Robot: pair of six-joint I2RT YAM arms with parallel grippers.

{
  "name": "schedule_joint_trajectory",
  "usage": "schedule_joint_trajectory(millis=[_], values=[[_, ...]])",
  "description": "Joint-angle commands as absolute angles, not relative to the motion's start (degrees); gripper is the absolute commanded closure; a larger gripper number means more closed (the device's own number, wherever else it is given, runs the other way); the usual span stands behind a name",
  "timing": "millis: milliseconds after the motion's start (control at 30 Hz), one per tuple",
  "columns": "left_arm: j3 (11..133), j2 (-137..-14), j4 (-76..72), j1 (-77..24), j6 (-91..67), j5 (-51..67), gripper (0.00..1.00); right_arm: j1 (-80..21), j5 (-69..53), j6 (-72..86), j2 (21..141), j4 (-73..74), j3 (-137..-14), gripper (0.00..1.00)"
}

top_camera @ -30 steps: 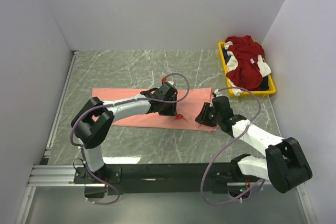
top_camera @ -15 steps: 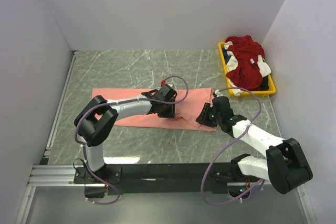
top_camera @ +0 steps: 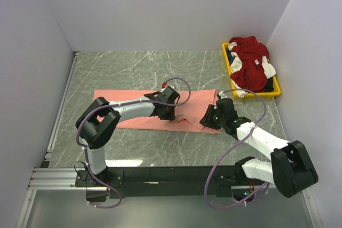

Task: Fold and stack the t-shirts
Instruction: Fold the tshirt

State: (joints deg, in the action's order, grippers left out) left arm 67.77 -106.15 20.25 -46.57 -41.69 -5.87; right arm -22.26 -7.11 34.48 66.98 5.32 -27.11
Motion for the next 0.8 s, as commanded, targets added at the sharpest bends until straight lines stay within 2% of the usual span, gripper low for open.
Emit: schedule_joint_trajectory(millis=[0, 300, 600, 767], values=[[69.0, -106.3, 21.0, -46.4, -41.4, -7.8, 0.71, -22.7, -6.2, 34.1, 66.5, 5.4, -29.2, 0.61], [70.3, -107.1, 19.9, -46.4, -41.0, -6.2, 0.8, -22.6, -6.0, 34.0, 66.4, 6.1, -29.6, 0.61], [71.4, -105.8, 21.5, -46.4, -41.0, -7.8, 0.99, -22.6, -5.1, 33.7, 65.7, 6.9, -29.7, 0.61], [71.5, -104.2, 22.8, -46.3, -40.7, -9.7, 0.99, -22.6, -4.6, 33.9, 65.2, 7.1, -29.6, 0.61]])
